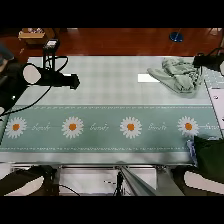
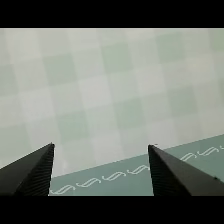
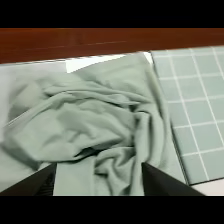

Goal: Fold the shirts.

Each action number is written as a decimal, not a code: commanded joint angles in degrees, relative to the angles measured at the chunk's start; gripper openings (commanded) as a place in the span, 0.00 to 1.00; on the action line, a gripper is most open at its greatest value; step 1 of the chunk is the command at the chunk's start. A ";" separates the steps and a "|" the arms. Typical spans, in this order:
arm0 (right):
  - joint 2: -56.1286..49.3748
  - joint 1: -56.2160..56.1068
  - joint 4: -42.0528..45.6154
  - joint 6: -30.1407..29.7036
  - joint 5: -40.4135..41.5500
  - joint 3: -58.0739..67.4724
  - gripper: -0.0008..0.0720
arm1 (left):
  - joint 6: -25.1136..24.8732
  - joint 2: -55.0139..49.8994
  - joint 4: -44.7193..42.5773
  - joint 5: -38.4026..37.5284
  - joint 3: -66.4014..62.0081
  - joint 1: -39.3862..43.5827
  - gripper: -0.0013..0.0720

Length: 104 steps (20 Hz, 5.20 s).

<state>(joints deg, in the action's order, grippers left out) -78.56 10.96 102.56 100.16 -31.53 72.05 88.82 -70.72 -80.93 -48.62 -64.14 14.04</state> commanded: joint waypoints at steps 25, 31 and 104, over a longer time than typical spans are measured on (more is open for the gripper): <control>-22.08 9.90 -48.74 -17.79 -0.96 4.68 0.05 | -0.02 -4.04 8.17 -0.02 -0.07 0.02 1.00; -2.45 9.92 -51.41 -32.68 -1.09 4.79 0.05 | -0.04 -2.97 9.18 -9.35 -8.92 -0.02 1.00; 11.10 4.50 -41.22 -29.29 -31.10 -12.09 0.76 | -8.61 15.39 35.76 3.41 40.24 -0.09 0.90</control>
<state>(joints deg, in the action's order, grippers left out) -67.48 15.44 62.52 71.16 -62.30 60.01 79.85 -52.31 -45.80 -48.47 -24.14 14.00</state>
